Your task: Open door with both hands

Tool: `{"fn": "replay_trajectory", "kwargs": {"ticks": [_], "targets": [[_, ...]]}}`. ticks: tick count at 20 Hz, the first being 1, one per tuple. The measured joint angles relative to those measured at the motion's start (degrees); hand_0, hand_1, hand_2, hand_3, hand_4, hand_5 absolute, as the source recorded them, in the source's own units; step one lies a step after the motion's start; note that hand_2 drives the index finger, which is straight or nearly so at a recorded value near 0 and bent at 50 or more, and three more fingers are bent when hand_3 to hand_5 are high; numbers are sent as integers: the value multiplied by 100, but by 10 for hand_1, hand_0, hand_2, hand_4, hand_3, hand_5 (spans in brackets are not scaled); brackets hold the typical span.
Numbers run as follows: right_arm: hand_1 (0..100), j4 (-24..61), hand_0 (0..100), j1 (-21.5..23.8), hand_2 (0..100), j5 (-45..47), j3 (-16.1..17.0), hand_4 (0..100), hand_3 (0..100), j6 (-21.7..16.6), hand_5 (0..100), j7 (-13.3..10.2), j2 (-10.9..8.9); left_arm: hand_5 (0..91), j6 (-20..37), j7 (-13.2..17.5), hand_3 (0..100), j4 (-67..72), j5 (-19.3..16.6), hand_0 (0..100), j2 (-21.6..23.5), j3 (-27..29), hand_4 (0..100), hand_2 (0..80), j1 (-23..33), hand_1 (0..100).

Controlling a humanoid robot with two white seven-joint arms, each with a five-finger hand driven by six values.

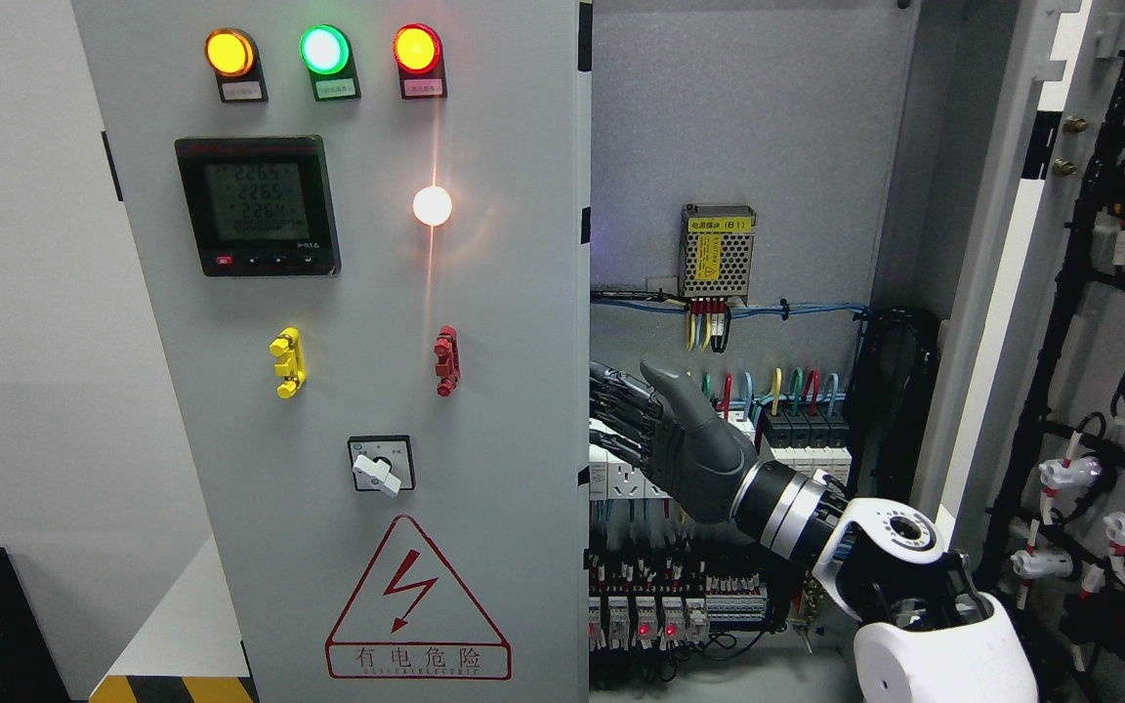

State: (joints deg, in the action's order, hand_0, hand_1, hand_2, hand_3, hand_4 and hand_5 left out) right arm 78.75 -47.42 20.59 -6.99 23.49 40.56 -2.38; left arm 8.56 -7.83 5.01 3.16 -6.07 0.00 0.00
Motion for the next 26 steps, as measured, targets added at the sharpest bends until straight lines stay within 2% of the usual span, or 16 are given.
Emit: {"fn": "replay_trajectory", "kwargs": {"ticks": [3, 6, 26], "targets": [[0, -20, 191, -18, 0, 2, 11, 0, 0, 0, 0, 39, 6, 0, 0, 0, 0, 0, 0, 0, 0, 0, 0, 0, 0, 0], [0, -33, 191, -30, 0, 5, 22, 0, 0, -15, 0, 178, 11, 0, 0, 0, 0, 0, 0, 0, 0, 0, 0, 0, 0, 0], [0, -201, 191, -177, 0, 13, 76, 0, 0, -11, 0, 378, 19, 0, -1, 0, 0, 0, 0, 0, 0, 0, 0, 0, 0, 0]]}}
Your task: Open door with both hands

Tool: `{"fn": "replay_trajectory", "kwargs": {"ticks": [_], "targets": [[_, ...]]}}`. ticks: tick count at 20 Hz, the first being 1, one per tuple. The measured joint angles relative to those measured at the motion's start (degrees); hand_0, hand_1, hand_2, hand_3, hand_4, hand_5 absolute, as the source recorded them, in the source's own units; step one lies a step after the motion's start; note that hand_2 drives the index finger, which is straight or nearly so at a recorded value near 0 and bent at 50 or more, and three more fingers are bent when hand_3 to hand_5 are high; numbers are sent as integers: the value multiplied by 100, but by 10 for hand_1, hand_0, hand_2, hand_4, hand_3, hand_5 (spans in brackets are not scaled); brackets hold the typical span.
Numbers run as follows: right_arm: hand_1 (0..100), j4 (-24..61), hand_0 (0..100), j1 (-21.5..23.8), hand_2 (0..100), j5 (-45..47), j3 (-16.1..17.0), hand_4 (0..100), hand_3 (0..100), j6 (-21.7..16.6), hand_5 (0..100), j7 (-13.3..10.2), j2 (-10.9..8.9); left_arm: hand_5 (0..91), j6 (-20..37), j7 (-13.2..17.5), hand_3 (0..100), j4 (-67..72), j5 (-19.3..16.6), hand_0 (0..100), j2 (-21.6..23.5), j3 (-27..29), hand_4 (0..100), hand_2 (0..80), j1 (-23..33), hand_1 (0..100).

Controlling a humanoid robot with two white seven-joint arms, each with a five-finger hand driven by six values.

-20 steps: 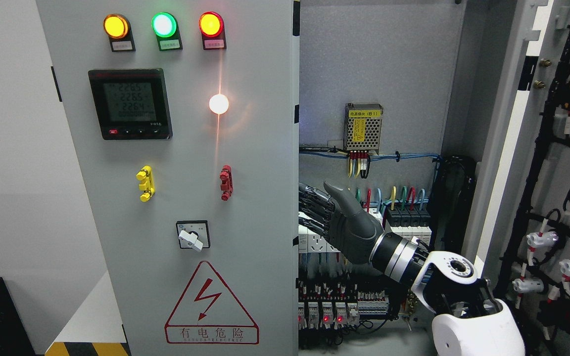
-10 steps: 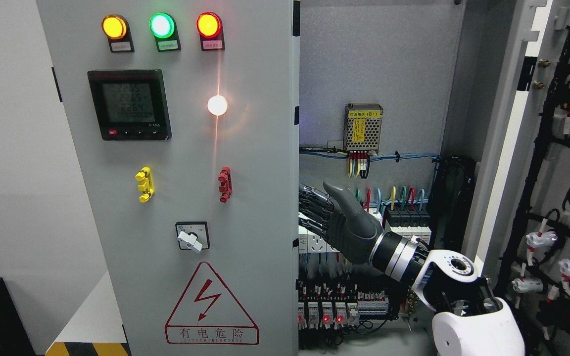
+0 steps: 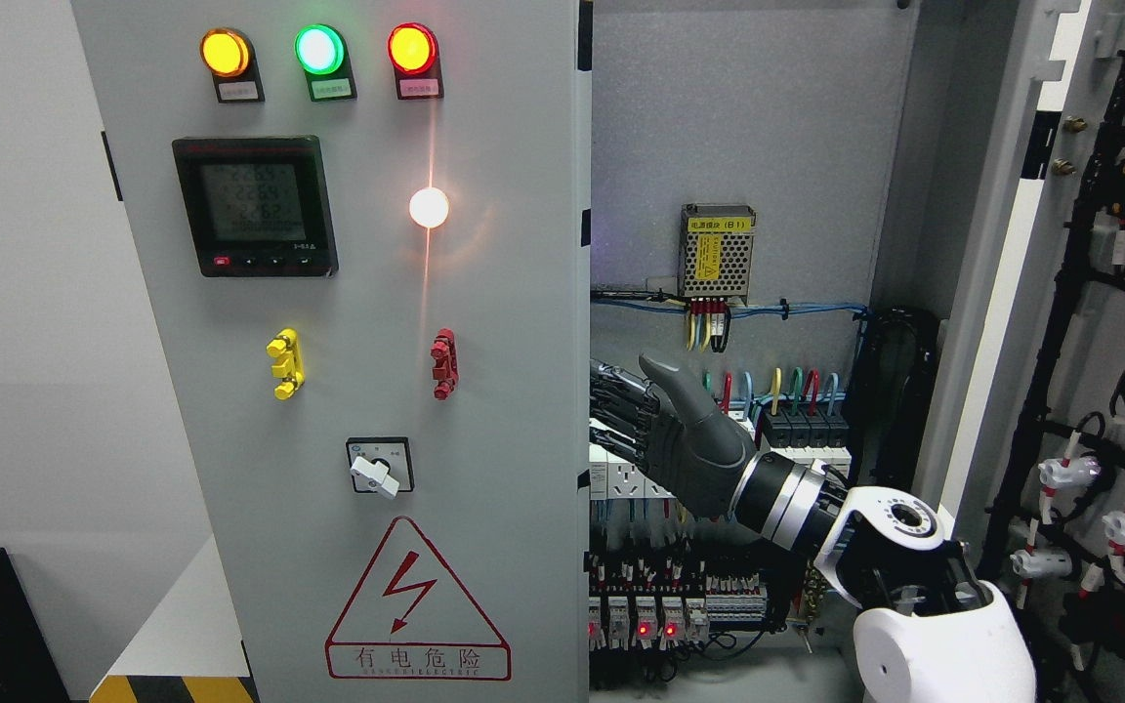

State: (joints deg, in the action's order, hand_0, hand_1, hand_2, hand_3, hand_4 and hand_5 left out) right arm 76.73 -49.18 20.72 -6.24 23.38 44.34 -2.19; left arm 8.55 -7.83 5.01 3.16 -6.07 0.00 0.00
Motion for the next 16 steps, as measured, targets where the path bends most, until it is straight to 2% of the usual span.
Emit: {"fn": "replay_trajectory", "kwargs": {"ticks": [16], "targets": [[0, -65, 191, -46, 0, 3, 2, 0, 0, -17, 0, 25, 1, 0, 0, 0, 0, 0, 0, 0, 0, 0, 0, 0, 0, 0]]}}
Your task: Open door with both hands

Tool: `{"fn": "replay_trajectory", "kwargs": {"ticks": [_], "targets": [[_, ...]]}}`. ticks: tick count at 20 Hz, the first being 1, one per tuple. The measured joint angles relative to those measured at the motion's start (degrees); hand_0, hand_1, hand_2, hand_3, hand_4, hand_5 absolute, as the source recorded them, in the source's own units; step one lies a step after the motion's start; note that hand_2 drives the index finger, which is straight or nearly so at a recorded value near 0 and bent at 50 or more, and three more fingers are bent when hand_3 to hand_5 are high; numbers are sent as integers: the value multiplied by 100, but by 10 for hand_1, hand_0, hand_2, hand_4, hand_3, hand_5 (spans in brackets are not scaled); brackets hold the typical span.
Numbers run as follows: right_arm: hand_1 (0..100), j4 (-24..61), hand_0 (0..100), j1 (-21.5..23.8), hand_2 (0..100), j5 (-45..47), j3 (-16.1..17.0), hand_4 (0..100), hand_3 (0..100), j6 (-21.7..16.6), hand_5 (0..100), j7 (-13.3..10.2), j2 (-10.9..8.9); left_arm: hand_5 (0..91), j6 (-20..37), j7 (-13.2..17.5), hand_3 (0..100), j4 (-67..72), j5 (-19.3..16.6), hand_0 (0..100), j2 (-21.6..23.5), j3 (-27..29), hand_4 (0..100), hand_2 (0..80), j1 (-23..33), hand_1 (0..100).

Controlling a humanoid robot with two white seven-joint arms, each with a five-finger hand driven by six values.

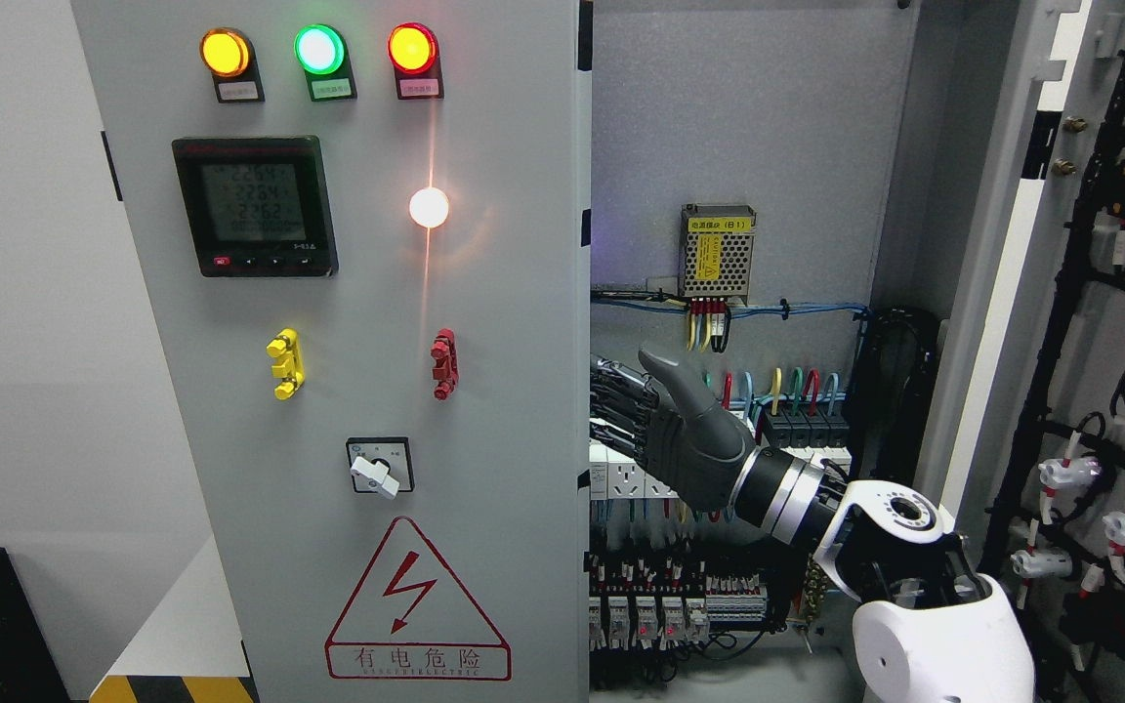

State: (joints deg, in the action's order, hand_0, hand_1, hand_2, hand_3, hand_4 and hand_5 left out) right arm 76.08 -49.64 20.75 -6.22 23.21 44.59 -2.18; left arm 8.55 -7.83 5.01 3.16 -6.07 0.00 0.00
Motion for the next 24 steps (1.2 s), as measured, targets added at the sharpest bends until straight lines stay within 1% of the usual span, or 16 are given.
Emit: {"fn": "replay_trajectory", "kwargs": {"ticks": [24], "targets": [[0, 13, 191, -6, 0, -12, -66, 0, 0, 4, 0, 20, -5, 0, 0, 0, 0, 0, 0, 0, 0, 0, 0, 0, 0, 0]]}}
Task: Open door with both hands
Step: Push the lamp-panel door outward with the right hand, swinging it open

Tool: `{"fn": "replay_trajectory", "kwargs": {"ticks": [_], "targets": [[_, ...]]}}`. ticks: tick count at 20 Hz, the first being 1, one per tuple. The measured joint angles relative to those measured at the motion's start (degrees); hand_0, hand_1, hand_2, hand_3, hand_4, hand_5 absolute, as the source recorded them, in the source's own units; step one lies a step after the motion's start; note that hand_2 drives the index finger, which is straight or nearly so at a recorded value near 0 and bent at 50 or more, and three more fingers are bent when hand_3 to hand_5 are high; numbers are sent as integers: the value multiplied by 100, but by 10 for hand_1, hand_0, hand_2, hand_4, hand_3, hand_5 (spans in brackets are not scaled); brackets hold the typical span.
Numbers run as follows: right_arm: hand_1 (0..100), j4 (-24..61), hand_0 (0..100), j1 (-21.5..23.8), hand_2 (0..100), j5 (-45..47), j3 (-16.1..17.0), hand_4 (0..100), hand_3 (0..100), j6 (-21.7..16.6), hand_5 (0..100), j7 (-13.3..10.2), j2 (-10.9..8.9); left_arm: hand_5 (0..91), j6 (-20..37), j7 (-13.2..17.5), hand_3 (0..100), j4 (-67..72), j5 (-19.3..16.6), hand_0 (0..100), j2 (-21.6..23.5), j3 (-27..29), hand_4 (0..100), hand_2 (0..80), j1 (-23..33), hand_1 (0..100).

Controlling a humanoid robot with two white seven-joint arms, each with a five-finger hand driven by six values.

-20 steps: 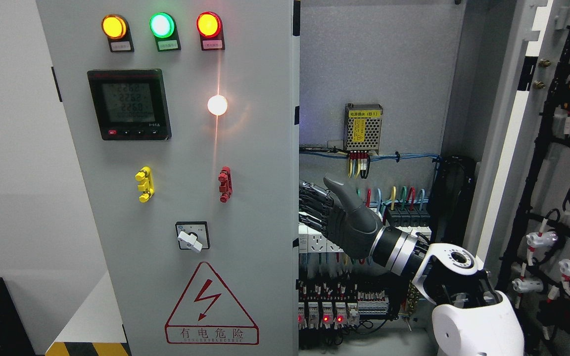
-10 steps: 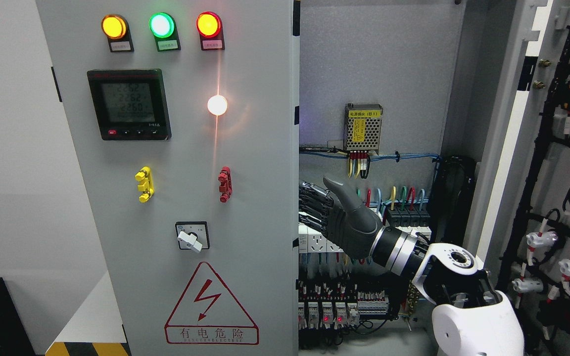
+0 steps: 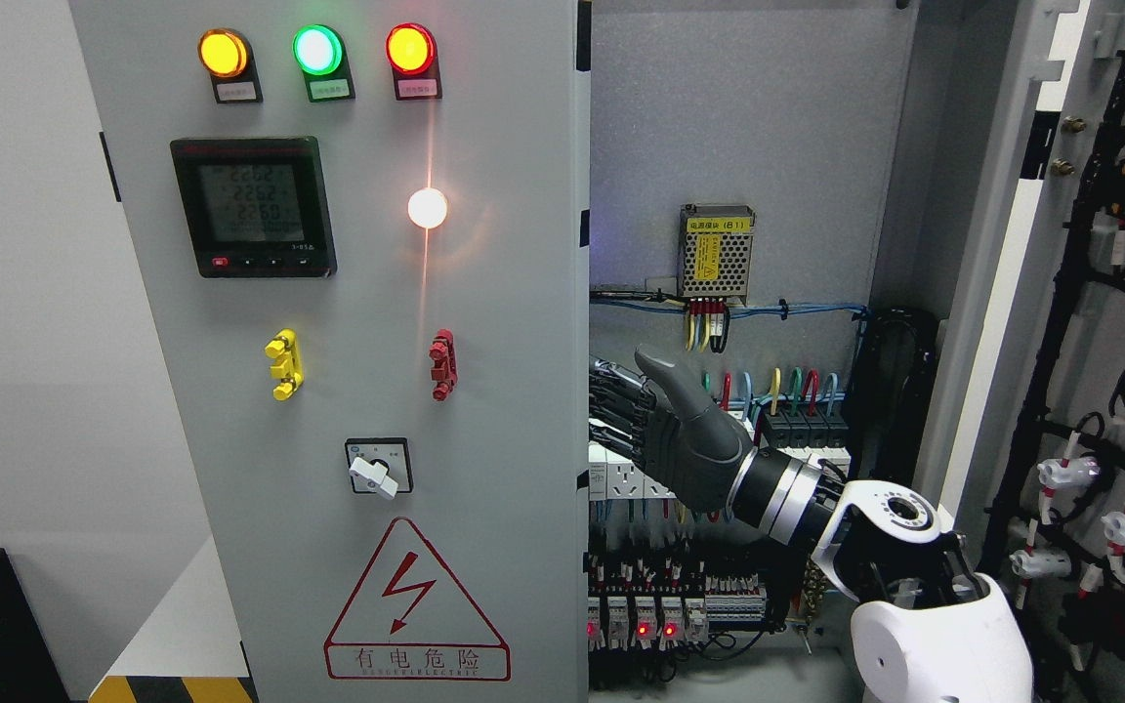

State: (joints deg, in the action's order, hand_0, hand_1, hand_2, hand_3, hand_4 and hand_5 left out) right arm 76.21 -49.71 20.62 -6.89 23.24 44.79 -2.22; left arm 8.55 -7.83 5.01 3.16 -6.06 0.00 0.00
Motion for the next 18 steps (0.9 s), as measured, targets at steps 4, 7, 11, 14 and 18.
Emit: {"fn": "replay_trajectory", "kwargs": {"ticks": [4, 7, 11, 14, 18], "targets": [[0, 5, 191, -4, 0, 0, -194, 0, 0, 0, 0, 225, 3, 0, 0, 0, 0, 1, 0, 0, 0, 0, 0, 0, 0, 0], [0, 0, 191, -4, 0, -3, -369, 0, 0, 6, 0, 246, 1, 0, -6, 1, 0, -2, 0, 0, 0, 0, 0, 0, 0, 0], [0, -5, 191, -3, 0, -1, -338, 0, 0, 6, 0, 187, 2, 0, -6, 7, 0, 0, 0, 0, -1, 0, 0, 0, 0, 0], [0, -7, 191, 1, 0, 0, -262, 0, 0, 6, 0, 173, -3, 0, -6, 15, 0, 1, 0, 0, 0, 0, 0, 0, 1, 0], [0, 3, 191, 33, 0, 13, -195, 0, 0, 5, 0, 168, -14, 0, -6, 21, 0, 0, 0, 0, 0, 0, 0, 0, 0, 0]]}}
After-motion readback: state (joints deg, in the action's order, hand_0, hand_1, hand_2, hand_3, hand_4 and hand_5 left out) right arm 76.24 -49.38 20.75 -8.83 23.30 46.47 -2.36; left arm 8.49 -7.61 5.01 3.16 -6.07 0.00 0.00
